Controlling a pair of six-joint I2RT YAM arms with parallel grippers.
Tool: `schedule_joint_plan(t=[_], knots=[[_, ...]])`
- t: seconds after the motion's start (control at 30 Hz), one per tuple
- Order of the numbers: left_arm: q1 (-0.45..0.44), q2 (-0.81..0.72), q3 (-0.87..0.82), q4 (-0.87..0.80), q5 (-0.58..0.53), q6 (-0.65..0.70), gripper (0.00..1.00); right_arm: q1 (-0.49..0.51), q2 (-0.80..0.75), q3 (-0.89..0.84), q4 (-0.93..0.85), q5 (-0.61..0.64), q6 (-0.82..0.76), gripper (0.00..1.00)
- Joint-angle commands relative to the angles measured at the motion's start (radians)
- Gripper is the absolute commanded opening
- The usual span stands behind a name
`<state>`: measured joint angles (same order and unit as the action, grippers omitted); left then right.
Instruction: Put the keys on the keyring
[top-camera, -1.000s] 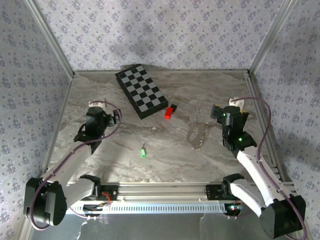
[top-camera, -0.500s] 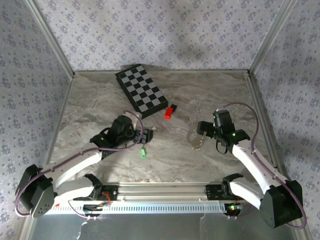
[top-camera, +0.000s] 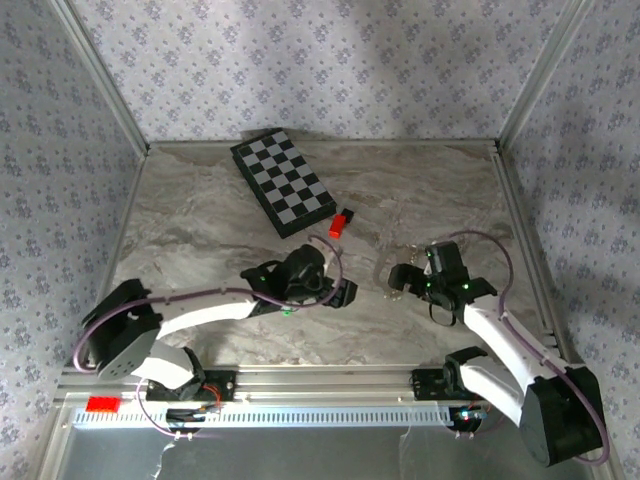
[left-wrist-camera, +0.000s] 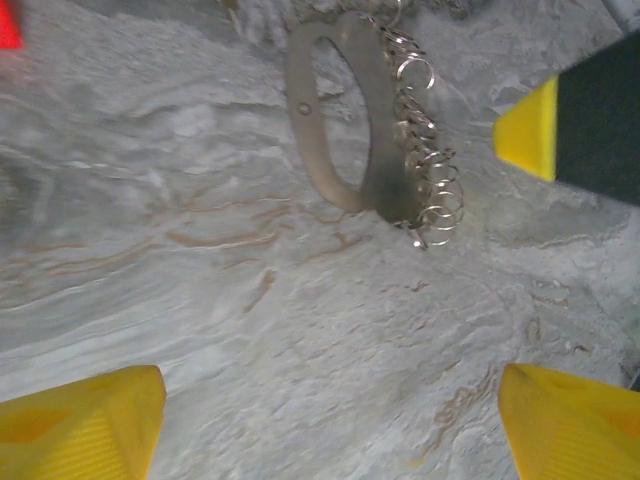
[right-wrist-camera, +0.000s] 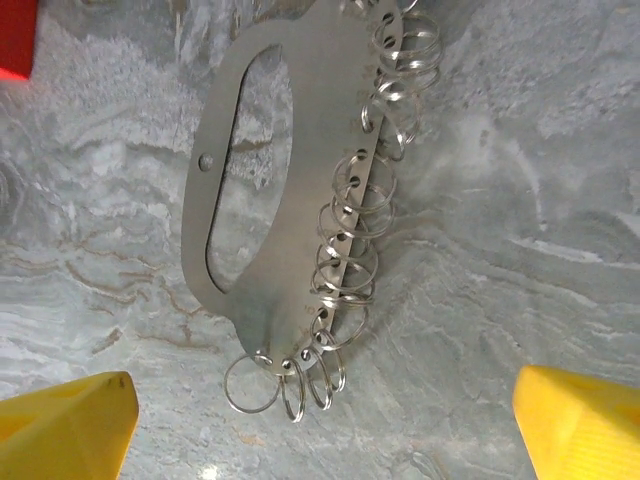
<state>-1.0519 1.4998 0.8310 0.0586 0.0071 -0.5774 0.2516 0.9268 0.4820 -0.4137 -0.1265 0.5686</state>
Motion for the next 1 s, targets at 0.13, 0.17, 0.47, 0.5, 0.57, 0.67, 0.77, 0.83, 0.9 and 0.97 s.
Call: schedule_joint_plan(t=[0.13, 0.17, 0.47, 0.5, 0.57, 0.67, 0.77, 0.83, 0.9, 0.97], knots=[[-0.061, 0.201, 0.167, 0.076, -0.021, -0.095, 0.75, -0.220, -0.048, 0.014, 0.032, -0.136, -0.065, 1.00], [-0.069, 0.230, 0.196, 0.068, -0.022, -0.101, 0.74, -0.242, -0.049, 0.009, 0.042, -0.152, -0.067, 1.00], [-0.083, 0.388, 0.298, 0.107, -0.038, -0.250, 0.57, -0.331, -0.117, -0.023, 0.042, -0.190, -0.064, 1.00], [-0.083, 0.400, 0.303, 0.109, -0.036, -0.260, 0.55, -0.335, -0.129, -0.028, 0.037, -0.189, -0.065, 1.00], [-0.086, 0.426, 0.313, 0.113, -0.019, -0.273, 0.53, -0.347, -0.155, -0.037, 0.024, -0.190, -0.067, 1.00], [-0.088, 0.459, 0.330, 0.119, 0.004, -0.298, 0.46, -0.364, -0.182, -0.043, 0.008, -0.193, -0.068, 1.00], [-0.088, 0.480, 0.347, 0.118, 0.022, -0.310, 0.42, -0.372, -0.196, -0.047, 0.007, -0.196, -0.068, 1.00], [-0.088, 0.491, 0.356, 0.115, 0.029, -0.311, 0.40, -0.374, -0.200, -0.054, 0.006, -0.196, -0.069, 1.00], [-0.089, 0.504, 0.359, 0.117, 0.034, -0.314, 0.38, -0.376, -0.204, -0.065, 0.006, -0.199, -0.069, 1.00], [-0.091, 0.514, 0.361, 0.124, 0.038, -0.321, 0.37, -0.377, -0.213, -0.076, 0.008, -0.202, -0.066, 1.00]])
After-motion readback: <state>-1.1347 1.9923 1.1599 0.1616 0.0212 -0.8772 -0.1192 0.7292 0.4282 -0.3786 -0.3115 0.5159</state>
